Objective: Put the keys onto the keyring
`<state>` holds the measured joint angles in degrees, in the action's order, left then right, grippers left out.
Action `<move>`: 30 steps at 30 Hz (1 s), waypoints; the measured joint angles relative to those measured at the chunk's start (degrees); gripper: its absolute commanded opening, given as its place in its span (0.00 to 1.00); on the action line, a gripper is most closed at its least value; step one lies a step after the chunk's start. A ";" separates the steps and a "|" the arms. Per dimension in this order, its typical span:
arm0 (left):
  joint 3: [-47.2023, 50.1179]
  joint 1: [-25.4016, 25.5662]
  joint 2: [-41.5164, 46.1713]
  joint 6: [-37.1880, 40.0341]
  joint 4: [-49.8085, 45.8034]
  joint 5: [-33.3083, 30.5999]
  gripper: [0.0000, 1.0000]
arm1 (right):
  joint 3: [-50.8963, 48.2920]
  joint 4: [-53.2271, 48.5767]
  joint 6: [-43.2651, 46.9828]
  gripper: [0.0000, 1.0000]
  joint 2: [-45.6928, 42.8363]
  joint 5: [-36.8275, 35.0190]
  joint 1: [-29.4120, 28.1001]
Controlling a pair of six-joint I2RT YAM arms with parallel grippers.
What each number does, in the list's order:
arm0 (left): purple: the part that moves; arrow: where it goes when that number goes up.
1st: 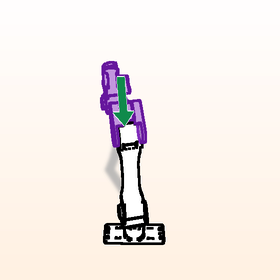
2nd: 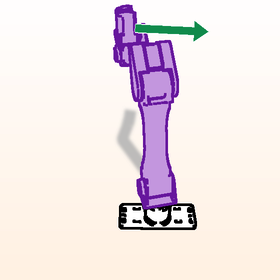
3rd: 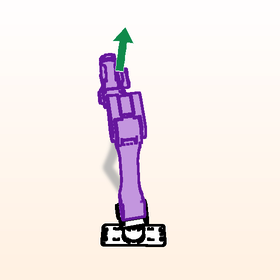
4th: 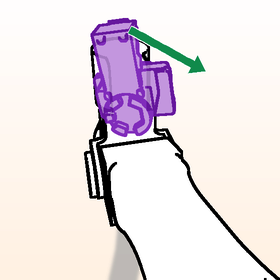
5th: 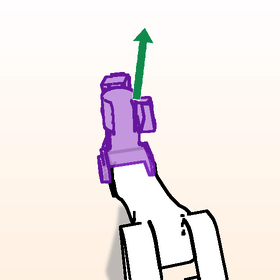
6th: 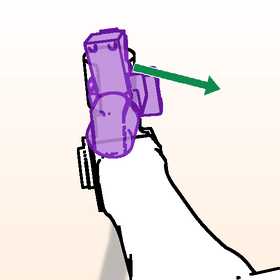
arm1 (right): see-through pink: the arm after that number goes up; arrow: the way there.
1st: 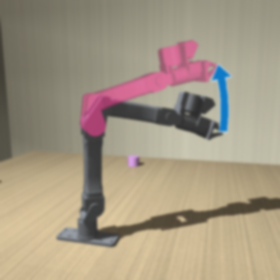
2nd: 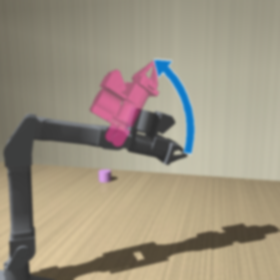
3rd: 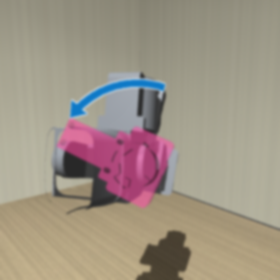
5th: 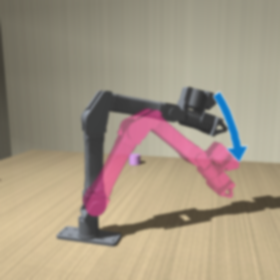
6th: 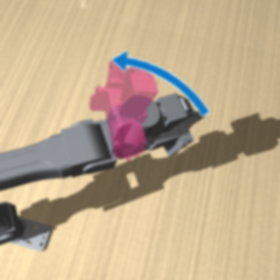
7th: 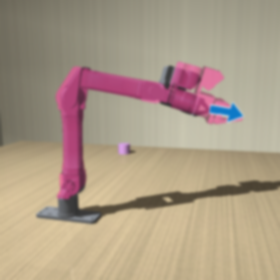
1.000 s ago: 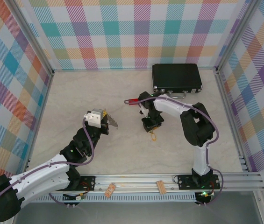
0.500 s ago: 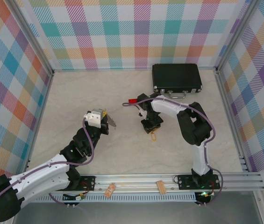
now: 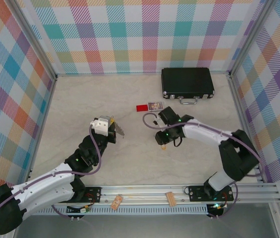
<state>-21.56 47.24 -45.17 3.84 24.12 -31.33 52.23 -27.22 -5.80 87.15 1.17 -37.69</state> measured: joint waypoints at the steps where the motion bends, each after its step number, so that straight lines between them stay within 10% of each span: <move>1: 0.00 0.00 -0.17 0.00 0.00 0.24 0.00 | -3.23 3.52 -0.74 0.32 -1.92 0.26 0.00; 10: 0.00 0.00 -0.81 -0.44 0.00 0.85 0.00 | -25.86 32.33 -3.19 0.27 -12.55 0.11 0.00; 30: 0.00 0.00 -0.72 -1.05 -0.02 1.73 0.00 | -26.64 44.37 -3.19 0.22 -5.62 -2.36 0.00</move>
<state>-21.56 47.24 -45.89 2.79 24.10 -29.61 25.58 17.15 -8.99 81.54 -1.19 -37.69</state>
